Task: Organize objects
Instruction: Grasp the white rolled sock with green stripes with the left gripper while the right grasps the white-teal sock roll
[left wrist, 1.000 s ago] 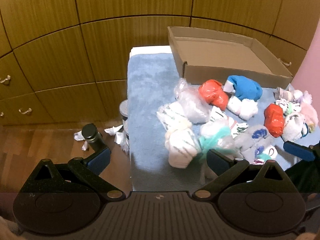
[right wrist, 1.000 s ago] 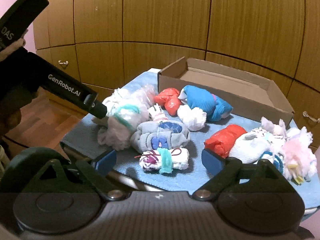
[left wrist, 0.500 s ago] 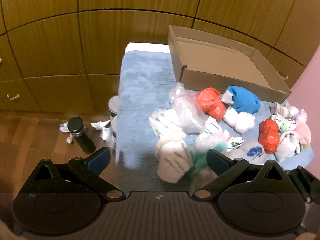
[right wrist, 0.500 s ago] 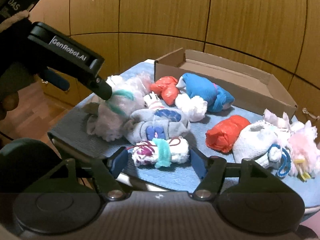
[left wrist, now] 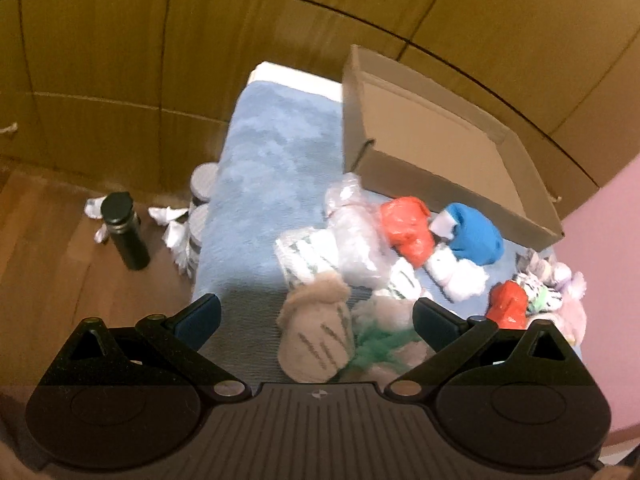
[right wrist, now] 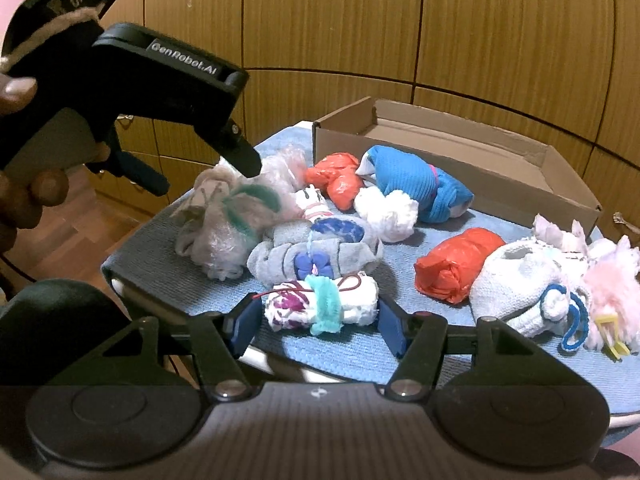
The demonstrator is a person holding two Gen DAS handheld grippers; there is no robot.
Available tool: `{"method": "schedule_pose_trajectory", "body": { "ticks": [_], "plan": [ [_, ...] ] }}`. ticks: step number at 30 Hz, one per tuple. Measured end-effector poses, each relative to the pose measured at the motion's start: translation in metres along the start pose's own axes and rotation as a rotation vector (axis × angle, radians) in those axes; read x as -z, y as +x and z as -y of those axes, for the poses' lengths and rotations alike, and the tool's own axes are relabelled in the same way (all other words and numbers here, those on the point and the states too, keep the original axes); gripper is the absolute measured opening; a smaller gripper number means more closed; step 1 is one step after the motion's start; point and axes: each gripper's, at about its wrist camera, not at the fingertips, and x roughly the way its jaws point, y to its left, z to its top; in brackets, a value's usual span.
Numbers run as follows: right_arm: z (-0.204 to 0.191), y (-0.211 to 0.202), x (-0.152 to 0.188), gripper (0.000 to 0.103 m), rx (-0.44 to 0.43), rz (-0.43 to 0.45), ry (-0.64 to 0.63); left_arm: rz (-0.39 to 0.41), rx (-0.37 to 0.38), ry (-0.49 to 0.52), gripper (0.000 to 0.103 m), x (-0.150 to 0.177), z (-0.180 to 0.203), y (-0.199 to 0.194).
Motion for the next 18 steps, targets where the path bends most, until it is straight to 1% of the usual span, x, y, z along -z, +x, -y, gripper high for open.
{"method": "schedule_pose_trajectory", "body": {
  "ticks": [2, 4, 6, 7, 12, 13, 15, 18],
  "plan": [
    [0.000, -0.001, 0.000, 0.058, -0.002, 0.002, -0.002, -0.007, 0.031, -0.030, 0.097, -0.002, -0.004, 0.001],
    [0.000, -0.001, 0.000, 0.058, -0.005, 0.001, -0.002, -0.023, 0.046, -0.057, 0.089, -0.004, -0.006, 0.004],
    [0.000, 0.000, 0.000, 0.058, -0.008, -0.001, -0.002, -0.040, 0.054, -0.074, 0.083, -0.007, -0.007, 0.006],
    [0.000, 0.000, 0.000, 0.058, -0.009, -0.001, -0.005, -0.045, 0.070, -0.091, 0.081, -0.009, -0.009, 0.006],
    [0.000, 0.000, -0.001, 0.058, -0.011, -0.001, -0.006, -0.073, 0.133, -0.196, 0.079, -0.010, -0.024, 0.008],
    [-0.001, 0.000, -0.001, 0.058, -0.011, -0.001, -0.007, -0.075, 0.136, -0.212, 0.079, -0.009, -0.027, 0.009],
    [-0.001, 0.000, 0.000, 0.058, -0.012, -0.001, -0.008, -0.070, 0.118, -0.213, 0.079, -0.008, -0.030, 0.008],
    [-0.001, 0.000, 0.000, 0.058, -0.016, -0.001, -0.009, -0.064, 0.094, -0.188, 0.079, -0.007, -0.026, 0.008]
  ]
}}
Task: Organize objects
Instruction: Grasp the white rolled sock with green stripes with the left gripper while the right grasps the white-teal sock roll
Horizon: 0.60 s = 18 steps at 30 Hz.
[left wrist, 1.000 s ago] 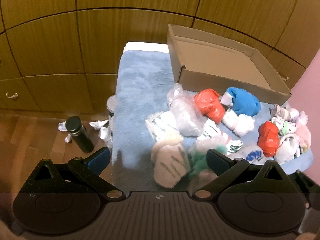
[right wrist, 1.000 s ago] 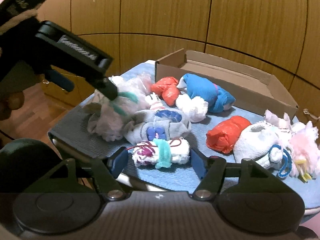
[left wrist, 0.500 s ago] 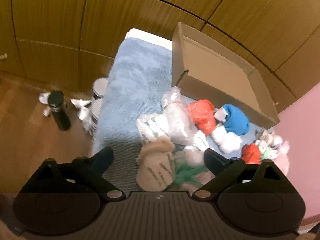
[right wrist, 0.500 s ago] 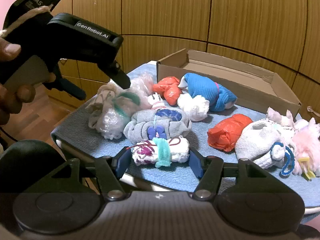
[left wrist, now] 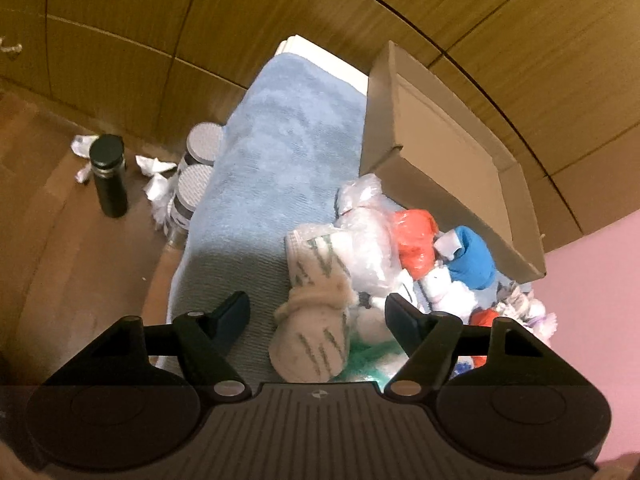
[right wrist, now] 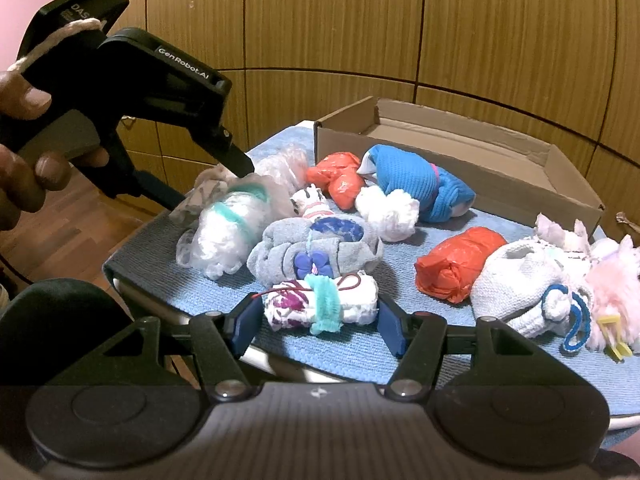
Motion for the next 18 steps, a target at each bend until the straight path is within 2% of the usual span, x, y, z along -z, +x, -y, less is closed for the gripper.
{"method": "schedule_pose_trajectory", "body": {
  "ticks": [2, 6, 11, 15, 18],
  "plan": [
    [0.000, 0.001, 0.000, 0.058, -0.002, 0.000, 0.001, 0.008, 0.018, -0.007, 0.077, -0.001, 0.001, -0.001],
    [0.000, 0.001, 0.000, 0.058, -0.005, -0.001, 0.000, 0.007, 0.104, -0.092, 0.077, -0.002, -0.012, -0.002],
    [0.001, 0.001, 0.000, 0.058, -0.010, 0.000, -0.001, 0.006, 0.151, -0.189, 0.074, 0.001, -0.033, -0.004],
    [0.001, 0.001, 0.000, 0.058, -0.010, 0.001, -0.004, 0.012, 0.114, -0.164, 0.066, 0.001, -0.030, -0.005],
    [0.001, 0.001, 0.000, 0.058, -0.012, 0.000, -0.005, 0.013, 0.031, -0.094, 0.061, 0.002, -0.015, -0.004]
  ]
}}
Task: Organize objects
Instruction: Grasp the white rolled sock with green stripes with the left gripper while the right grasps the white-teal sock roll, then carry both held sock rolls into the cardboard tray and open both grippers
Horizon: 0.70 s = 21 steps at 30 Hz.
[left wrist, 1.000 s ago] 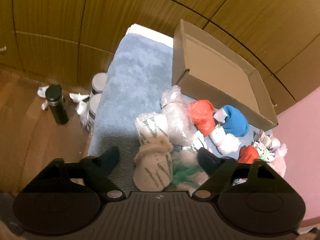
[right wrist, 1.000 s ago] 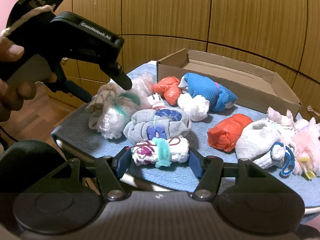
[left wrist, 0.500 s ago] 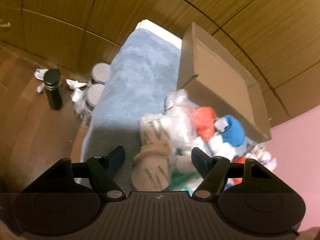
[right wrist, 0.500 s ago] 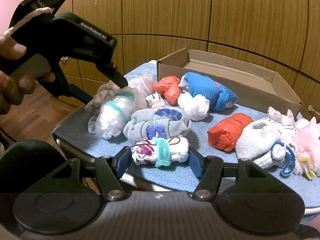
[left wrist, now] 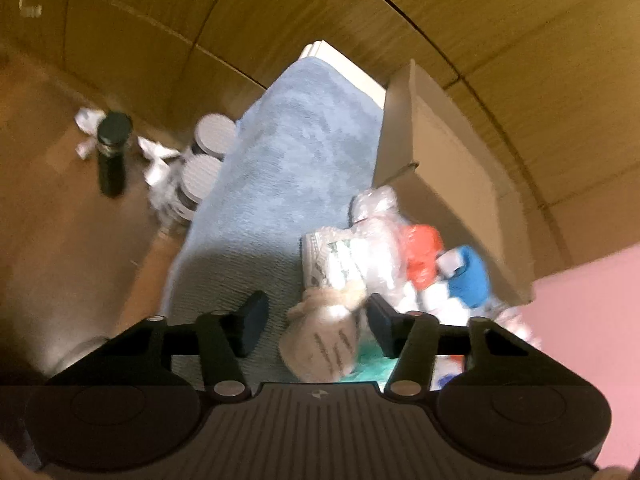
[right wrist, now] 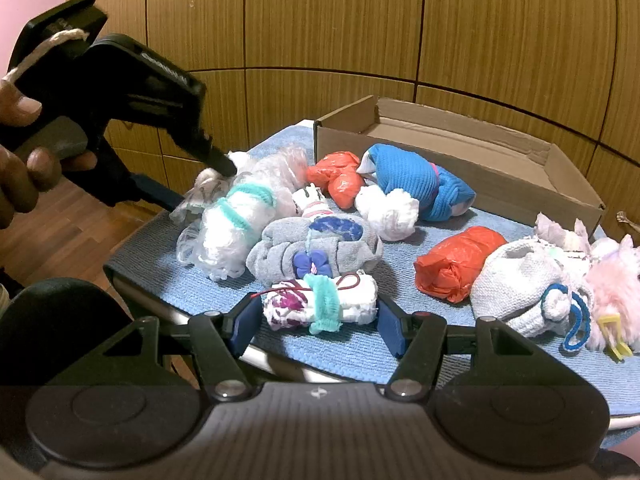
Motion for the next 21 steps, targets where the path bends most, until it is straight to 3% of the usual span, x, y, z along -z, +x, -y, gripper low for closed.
{"method": "schedule_pose_trajectory", "body": {
  "ticks": [5, 9, 11, 12, 21],
  "plan": [
    [0.000, 0.000, 0.000, 0.058, -0.005, 0.000, 0.003, 0.007, -0.172, 0.180, 0.062, 0.009, 0.037, 0.011],
    [0.001, 0.000, -0.001, 0.055, -0.019, 0.002, -0.001, 0.019, -0.262, 0.284, 0.062, 0.016, 0.055, 0.022],
    [0.004, 0.000, -0.001, 0.048, -0.022, 0.004, 0.004, 0.028, -0.277, 0.300, 0.054, 0.017, 0.057, 0.023],
    [0.006, -0.001, -0.001, 0.048, -0.023, 0.007, 0.007, 0.035, -0.288, 0.312, 0.044, 0.018, 0.057, 0.024],
    [0.017, -0.015, -0.003, 0.047, -0.033, 0.042, 0.013, 0.079, -0.231, 0.320, 0.041, 0.021, 0.061, 0.013]
  ]
}}
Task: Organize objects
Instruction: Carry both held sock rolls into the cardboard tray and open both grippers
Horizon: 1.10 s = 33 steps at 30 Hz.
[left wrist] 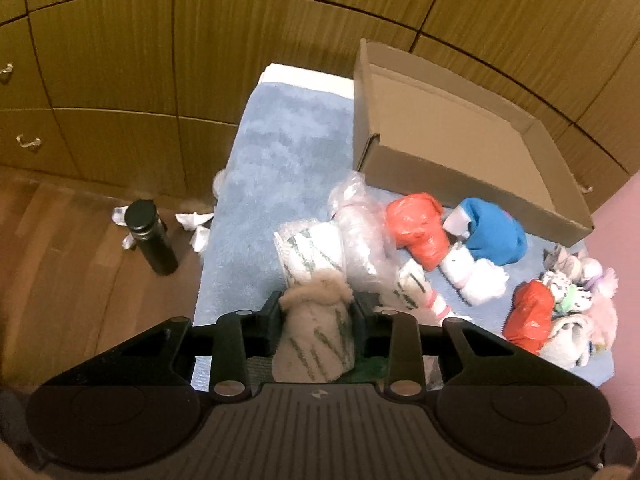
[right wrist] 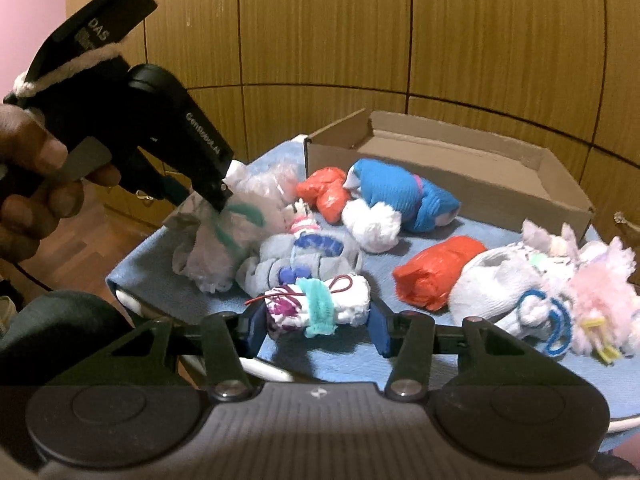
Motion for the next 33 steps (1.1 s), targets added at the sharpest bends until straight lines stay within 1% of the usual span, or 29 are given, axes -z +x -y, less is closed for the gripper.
{"method": "schedule_pose_trajectory", "body": {
  "ticks": [6, 12, 15, 18, 20, 22, 24, 27, 29, 33],
  "plan": [
    [0.009, -0.012, -0.009, 0.047, 0.003, 0.034, 0.000, 0.041, 0.041, -0.034, 0.041, -0.007, -0.007, -0.013],
    [0.022, -0.024, -0.032, 0.047, 0.010, 0.088, -0.008, 0.083, 0.081, -0.031, 0.042, -0.026, 0.000, -0.029],
    [0.034, -0.025, -0.049, 0.047, 0.006, 0.107, -0.008, 0.101, 0.095, -0.008, 0.042, -0.042, 0.012, -0.033],
    [0.051, -0.023, -0.075, 0.047, -0.015, 0.125, -0.007, 0.119, 0.122, 0.023, 0.042, -0.070, 0.030, -0.036],
    [0.066, -0.018, -0.099, 0.047, -0.037, 0.137, 0.000, 0.128, 0.140, 0.037, 0.042, -0.094, 0.044, -0.033],
    [0.082, -0.007, -0.125, 0.048, -0.078, 0.132, 0.015, 0.120, 0.154, 0.056, 0.042, -0.118, 0.058, -0.023],
    [0.096, 0.009, -0.150, 0.048, -0.096, 0.138, 0.003, 0.107, 0.178, 0.075, 0.042, -0.139, 0.072, -0.010],
    [0.114, 0.046, -0.183, 0.048, -0.122, 0.090, 0.000, 0.092, 0.173, 0.112, 0.042, -0.167, 0.090, 0.017],
    [0.122, 0.075, -0.199, 0.048, -0.131, 0.052, -0.010, 0.055, 0.179, 0.110, 0.042, -0.184, 0.094, 0.041],
    [0.135, 0.131, -0.215, 0.048, -0.133, -0.027, -0.033, -0.003, 0.144, 0.132, 0.042, -0.205, 0.098, 0.086]
  ]
}}
